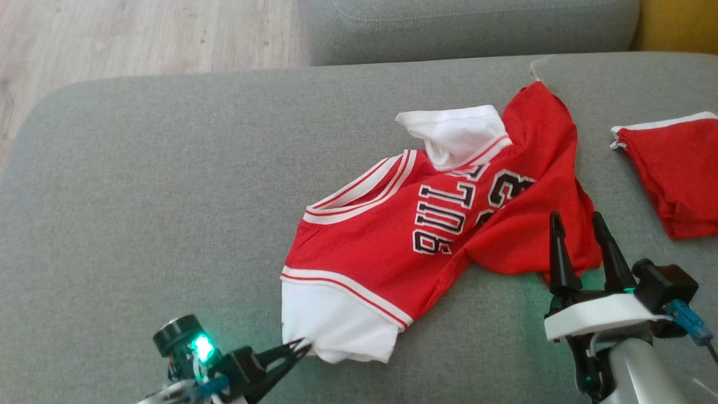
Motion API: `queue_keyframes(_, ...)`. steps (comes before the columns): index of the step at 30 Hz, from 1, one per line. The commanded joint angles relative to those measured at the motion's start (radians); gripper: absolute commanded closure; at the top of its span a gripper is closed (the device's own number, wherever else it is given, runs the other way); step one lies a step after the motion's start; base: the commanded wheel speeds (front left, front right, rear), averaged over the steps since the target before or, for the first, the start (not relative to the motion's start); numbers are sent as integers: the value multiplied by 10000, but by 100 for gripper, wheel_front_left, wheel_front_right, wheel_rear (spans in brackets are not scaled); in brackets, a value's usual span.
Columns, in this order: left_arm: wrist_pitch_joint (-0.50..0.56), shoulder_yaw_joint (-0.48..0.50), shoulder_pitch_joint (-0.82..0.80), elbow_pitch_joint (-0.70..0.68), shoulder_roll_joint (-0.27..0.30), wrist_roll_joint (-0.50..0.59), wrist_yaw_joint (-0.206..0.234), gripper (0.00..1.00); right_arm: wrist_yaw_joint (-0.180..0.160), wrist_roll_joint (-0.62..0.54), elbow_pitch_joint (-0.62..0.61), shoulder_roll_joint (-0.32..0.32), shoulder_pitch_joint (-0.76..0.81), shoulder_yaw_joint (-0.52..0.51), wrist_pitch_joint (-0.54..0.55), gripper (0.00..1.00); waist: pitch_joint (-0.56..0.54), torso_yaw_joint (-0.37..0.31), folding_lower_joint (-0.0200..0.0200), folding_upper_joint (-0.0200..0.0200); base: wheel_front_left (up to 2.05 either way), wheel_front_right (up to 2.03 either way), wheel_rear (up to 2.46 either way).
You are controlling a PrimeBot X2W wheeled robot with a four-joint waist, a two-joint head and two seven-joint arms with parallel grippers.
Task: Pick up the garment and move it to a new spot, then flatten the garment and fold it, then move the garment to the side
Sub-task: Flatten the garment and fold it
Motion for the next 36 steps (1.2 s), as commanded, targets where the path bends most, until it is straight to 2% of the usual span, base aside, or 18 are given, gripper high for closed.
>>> queue_keyframes(1, 18, 447, -525, -141, 337, -98, 19, 42, -9, -35, -273, -35, -155, 245, -109, 0, -44, 21, 2, 0, 0, 0, 0)
queue_keyframes(2, 67, 509, -584, -51, 301, -183, 40, 0, -9, -37, -272, -35, -153, 255, -109, 0, -66, 23, 2, 0, 0, 0, 0)
queue_keyframes(5, -4, 858, -779, 83, 43, -480, 310, 0, -9, -66, -283, -35, -137, 308, -109, 0, -115, -14, 2, 0, 0, 0, 0)
queue_keyframes(8, -336, 1467, -923, 89, -302, -992, 761, 0, -9, -122, -338, -35, -123, 343, -109, 0, -125, -112, 2, 0, 0, 0, 0)
queue_keyframes(10, -750, 2050, -1009, 91, -591, -1387, 1236, 0, -9, -144, -406, -35, -117, 350, -109, 0, -130, -205, 2, 0, 0, 0, 0)
queue_keyframes(13, -1555, 3131, -1005, 74, -1229, -2214, 1991, 0, -9, -132, -578, -35, -96, 392, -109, 0, -119, -378, 2, 0, 0, 0, 0)
queue_keyframes(16, -1968, 4101, -953, 39, -1902, -2774, 2502, 0, -9, -132, -765, -35, -79, 471, -109, 0, -60, -592, 2, 0, 0, 0, 0)
queue_keyframes(20, -2076, 5372, -764, -219, -2916, -2926, 2807, 0, -9, -132, -1039, -35, -64, 513, -109, 0, 90, -850, 2, 0, 0, 0, 0)
queue_keyframes(23, -2081, 6072, -472, -344, -3579, -2496, 2644, 0, -9, -144, -1187, -35, -74, 523, -109, 0, 258, -1008, 2, 0, 0, 0, 0)
queue_keyframes(27, -2083, 6348, -419, -5, -4061, -1827, 2078, 0, -9, -173, -1300, -35, -161, 559, -109, 0, 530, -1199, 2, 0, 0, 0, 0)
queue_keyframes(30, -2004, 6028, -855, 733, -4066, -1497, 1520, 0, -9, -169, -1391, -35, -283, 561, -109, 0, 829, -1359, 2, 0, 0, 0, 0)
queue_keyframes(31, -2004, 6028, -855, 733, -4066, -1497, 1520, 0, -9, -169, -1391, -35, -283, 561, -109, 0, 829, -1359, 2, 0, 0, 0, 0)
queue_keyframes(32, -1884, 5856, -1136, 1010, -4025, -1385, 1331, 0, -9, -153, -1417, -35, -313, 560, -109, 0, 948, -1412, 2, 0, 0, 0, 0)
queue_keyframes(33, -1461, 5618, -1786, 1548, -3974, -1252, 1048, 0, -9, -118, -1450, -35, -381, 631, -109, 0, 1236, -1559, 2, 0, 0, 0, 0)
queue_keyframes(36, -454, 5148, -2807, 2391, -3891, -1070, 620, 0, -9, -64, -1479, -35, -487, 784, -109, 0, 1661, -1855, 2, 0, 0, 0, 0)
